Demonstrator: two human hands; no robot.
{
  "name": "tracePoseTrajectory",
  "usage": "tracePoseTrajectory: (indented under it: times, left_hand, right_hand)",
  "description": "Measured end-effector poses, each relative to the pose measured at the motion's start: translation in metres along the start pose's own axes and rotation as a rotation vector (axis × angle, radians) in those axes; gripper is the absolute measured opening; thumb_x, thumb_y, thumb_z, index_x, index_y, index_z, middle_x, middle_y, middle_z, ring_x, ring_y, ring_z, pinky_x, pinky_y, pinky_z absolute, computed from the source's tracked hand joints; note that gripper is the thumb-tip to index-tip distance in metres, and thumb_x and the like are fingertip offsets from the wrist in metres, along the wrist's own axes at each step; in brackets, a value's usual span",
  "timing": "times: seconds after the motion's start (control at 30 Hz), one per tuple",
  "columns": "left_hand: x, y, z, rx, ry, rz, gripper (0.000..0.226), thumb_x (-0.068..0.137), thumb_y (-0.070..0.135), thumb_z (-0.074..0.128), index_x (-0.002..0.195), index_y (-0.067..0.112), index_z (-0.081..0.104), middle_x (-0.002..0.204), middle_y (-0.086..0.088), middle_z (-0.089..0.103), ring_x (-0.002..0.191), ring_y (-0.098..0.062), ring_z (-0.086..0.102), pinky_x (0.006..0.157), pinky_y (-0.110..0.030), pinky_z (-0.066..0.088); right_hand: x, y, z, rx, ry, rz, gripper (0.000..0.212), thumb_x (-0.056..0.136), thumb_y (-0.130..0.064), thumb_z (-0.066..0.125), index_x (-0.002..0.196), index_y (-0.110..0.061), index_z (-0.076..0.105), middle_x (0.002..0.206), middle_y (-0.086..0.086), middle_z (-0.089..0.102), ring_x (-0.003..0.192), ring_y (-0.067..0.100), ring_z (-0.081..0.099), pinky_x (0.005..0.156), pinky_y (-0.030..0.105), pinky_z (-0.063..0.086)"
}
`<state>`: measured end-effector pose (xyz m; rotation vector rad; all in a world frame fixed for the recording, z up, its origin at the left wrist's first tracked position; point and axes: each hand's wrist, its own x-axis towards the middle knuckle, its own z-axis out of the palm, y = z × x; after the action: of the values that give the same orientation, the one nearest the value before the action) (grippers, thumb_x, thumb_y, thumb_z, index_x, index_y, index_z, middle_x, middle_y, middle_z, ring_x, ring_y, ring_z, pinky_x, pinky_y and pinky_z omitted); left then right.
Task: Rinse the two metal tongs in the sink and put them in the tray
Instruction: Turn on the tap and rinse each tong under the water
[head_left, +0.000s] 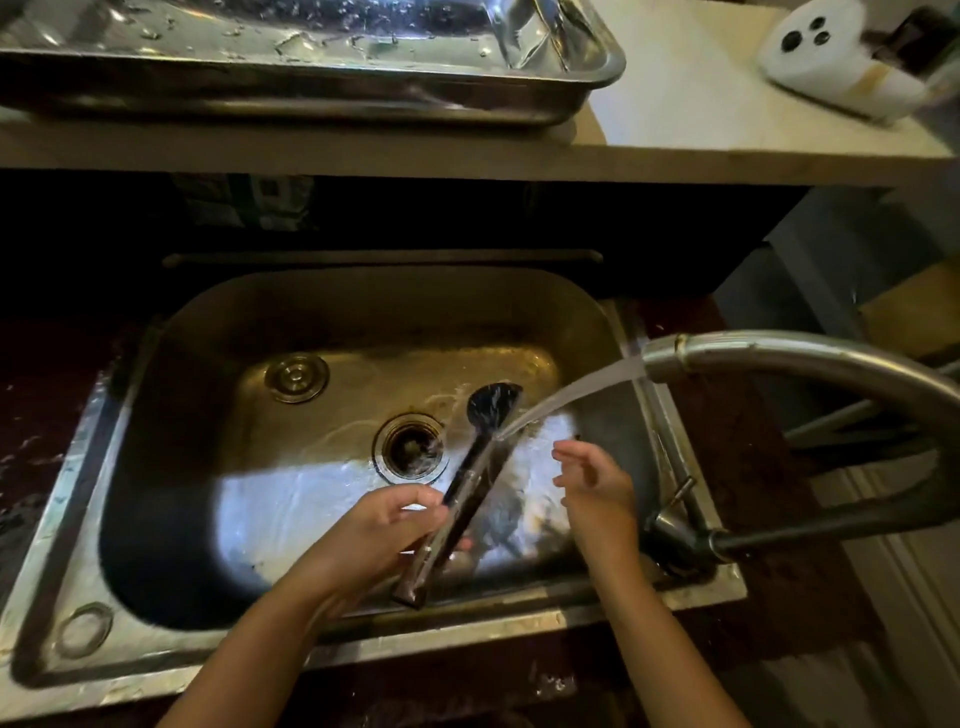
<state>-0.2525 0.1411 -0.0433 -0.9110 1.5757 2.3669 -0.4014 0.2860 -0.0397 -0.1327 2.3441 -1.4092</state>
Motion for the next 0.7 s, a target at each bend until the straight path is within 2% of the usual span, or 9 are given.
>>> tracePoseTrajectory:
  times: [0.1,0.2,0.27,0.37,0.43,0.47,0.53,0.63,0.7]
  left_hand:
    - [-0.005,0.003,-0.009,-0.066,-0.012,-0.018,0.025,0.075,0.030,0.062,0.093,0.012,0.065,0.100,-0.019,0.073,0.096,-0.034,0.068,0.058,-0.026,0.057]
    - [-0.009,0.005,-0.012,-0.073,-0.032,-0.009,0.034,0.075,0.029,0.061,0.098,0.004,0.061,0.100,-0.017,0.074,0.094,-0.030,0.070,0.061,-0.026,0.058]
    - [-0.011,0.007,-0.013,-0.051,-0.025,-0.011,0.032,0.078,0.027,0.060,0.099,0.003,0.060,0.099,-0.015,0.074,0.093,-0.030,0.070,0.062,-0.028,0.058]
    - [-0.014,0.009,-0.012,0.003,-0.004,-0.033,0.022,0.087,0.022,0.054,0.101,0.006,0.059,0.099,-0.018,0.073,0.096,-0.036,0.068,0.071,-0.035,0.054]
    - [-0.015,0.012,-0.010,0.004,0.004,-0.024,0.016,0.090,0.019,0.052,0.097,0.006,0.060,0.099,-0.018,0.073,0.093,-0.033,0.069,0.067,-0.032,0.056]
    - [-0.016,0.013,-0.008,0.000,0.005,-0.017,0.014,0.091,0.017,0.050,0.094,0.007,0.060,0.098,-0.018,0.074,0.090,-0.030,0.070,0.063,-0.028,0.057]
    - [-0.018,0.016,-0.005,0.001,0.008,-0.017,0.012,0.091,0.015,0.049,0.089,0.009,0.060,0.098,-0.018,0.073,0.085,-0.026,0.071,0.058,-0.025,0.056]
    - [-0.019,0.016,-0.005,0.032,0.020,-0.020,0.012,0.091,0.016,0.051,0.092,0.009,0.060,0.097,-0.020,0.073,0.082,-0.025,0.070,0.060,-0.026,0.055]
    - [-0.018,0.014,-0.005,0.042,0.026,-0.018,0.014,0.090,0.018,0.051,0.096,0.007,0.060,0.096,-0.020,0.074,0.082,-0.026,0.069,0.062,-0.027,0.054]
  right_hand:
    - [-0.003,0.008,-0.002,-0.178,-0.075,-0.132,0.026,0.089,-0.003,0.047,0.100,-0.016,0.067,0.111,0.001,0.065,0.100,0.008,0.053,0.088,0.024,0.042]
    - [-0.006,0.010,0.002,-0.321,-0.166,-0.356,0.032,0.088,-0.002,0.048,0.113,-0.016,0.063,0.123,0.001,0.060,0.114,0.010,0.049,0.098,0.024,0.038]
    - [-0.009,0.009,0.007,-0.395,-0.252,-0.518,0.038,0.087,-0.001,0.049,0.120,-0.017,0.059,0.129,0.001,0.057,0.124,0.011,0.045,0.106,0.024,0.032]
    - [-0.013,0.009,0.014,-0.488,-0.354,-0.761,0.038,0.081,0.001,0.055,0.115,-0.014,0.064,0.122,0.004,0.064,0.122,0.015,0.050,0.107,0.030,0.035]
    - [-0.013,0.012,0.014,-0.539,-0.383,-0.874,0.038,0.076,0.002,0.058,0.110,-0.012,0.066,0.115,0.007,0.068,0.115,0.019,0.057,0.104,0.030,0.040]
    - [-0.011,0.012,0.013,-0.575,-0.407,-0.892,0.038,0.075,0.001,0.057,0.110,-0.014,0.065,0.115,0.006,0.067,0.113,0.019,0.058,0.102,0.030,0.042]
    - [0.001,0.012,0.010,-0.680,-0.424,-0.809,0.039,0.081,-0.006,0.052,0.116,-0.022,0.059,0.124,0.001,0.061,0.117,0.016,0.052,0.103,0.033,0.043]
    - [0.023,0.009,0.006,-0.784,-0.341,-0.623,0.045,0.087,-0.007,0.045,0.127,-0.027,0.050,0.140,-0.003,0.047,0.132,0.013,0.036,0.111,0.036,0.032]
    - [0.029,0.008,0.005,-0.817,-0.288,-0.600,0.046,0.088,-0.005,0.044,0.130,-0.024,0.048,0.143,-0.003,0.044,0.135,0.013,0.032,0.116,0.034,0.025]
